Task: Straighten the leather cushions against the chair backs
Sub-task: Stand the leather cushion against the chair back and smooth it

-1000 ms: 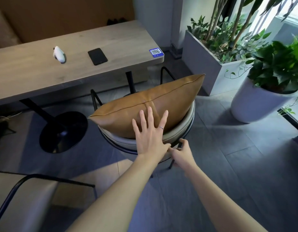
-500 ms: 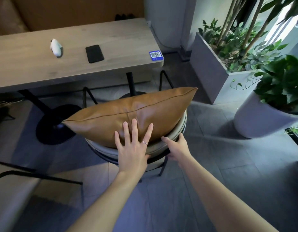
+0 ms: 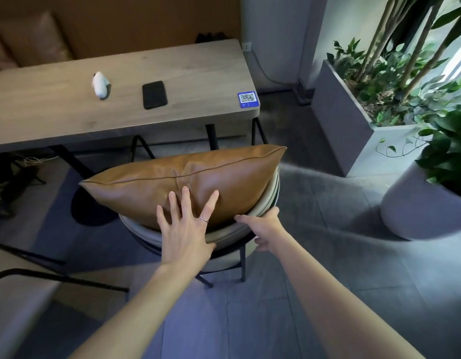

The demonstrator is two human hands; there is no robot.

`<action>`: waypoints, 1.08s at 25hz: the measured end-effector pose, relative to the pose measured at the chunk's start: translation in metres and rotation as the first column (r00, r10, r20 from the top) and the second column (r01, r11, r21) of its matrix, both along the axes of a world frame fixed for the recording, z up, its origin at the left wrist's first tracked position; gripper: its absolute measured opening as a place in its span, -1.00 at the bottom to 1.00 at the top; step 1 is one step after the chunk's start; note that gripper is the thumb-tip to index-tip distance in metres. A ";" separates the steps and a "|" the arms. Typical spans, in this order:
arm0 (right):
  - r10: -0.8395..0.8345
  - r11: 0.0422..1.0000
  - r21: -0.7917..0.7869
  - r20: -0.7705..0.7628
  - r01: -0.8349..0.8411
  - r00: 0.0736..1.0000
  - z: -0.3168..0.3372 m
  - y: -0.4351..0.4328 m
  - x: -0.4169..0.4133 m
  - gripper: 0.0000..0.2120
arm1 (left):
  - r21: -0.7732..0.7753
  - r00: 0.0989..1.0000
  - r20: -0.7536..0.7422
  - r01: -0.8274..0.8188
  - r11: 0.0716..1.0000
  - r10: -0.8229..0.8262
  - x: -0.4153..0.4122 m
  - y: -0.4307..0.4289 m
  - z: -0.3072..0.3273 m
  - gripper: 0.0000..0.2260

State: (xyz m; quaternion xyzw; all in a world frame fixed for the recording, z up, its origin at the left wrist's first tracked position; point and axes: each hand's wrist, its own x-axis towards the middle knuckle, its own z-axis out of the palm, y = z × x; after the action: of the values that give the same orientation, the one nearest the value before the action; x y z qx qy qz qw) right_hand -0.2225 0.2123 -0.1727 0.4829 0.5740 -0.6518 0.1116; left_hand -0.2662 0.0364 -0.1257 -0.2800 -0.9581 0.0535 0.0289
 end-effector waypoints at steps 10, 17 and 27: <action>-0.069 0.980 0.178 -0.115 0.089 0.991 -0.004 0.021 -0.006 -0.32 | 0.045 0.996 -0.059 0.065 0.997 -0.062 -0.010 0.084 0.009 0.16; -0.093 0.984 0.139 -0.139 0.112 0.986 -0.010 0.020 -0.007 0.00 | -0.020 0.994 -0.096 0.058 0.998 -0.060 0.006 0.077 -0.006 0.22; -0.093 0.993 0.068 -0.116 0.101 0.989 -0.009 -0.001 0.001 0.04 | -0.031 0.992 -0.096 0.084 0.996 -0.087 0.002 0.054 -0.005 0.20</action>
State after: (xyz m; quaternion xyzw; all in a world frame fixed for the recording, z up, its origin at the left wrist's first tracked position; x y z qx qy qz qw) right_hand -0.2212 0.2110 -0.1817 0.4765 0.5787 -0.6612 0.0295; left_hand -0.2637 0.0907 -0.1305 -0.3182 -0.9418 0.0788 0.0741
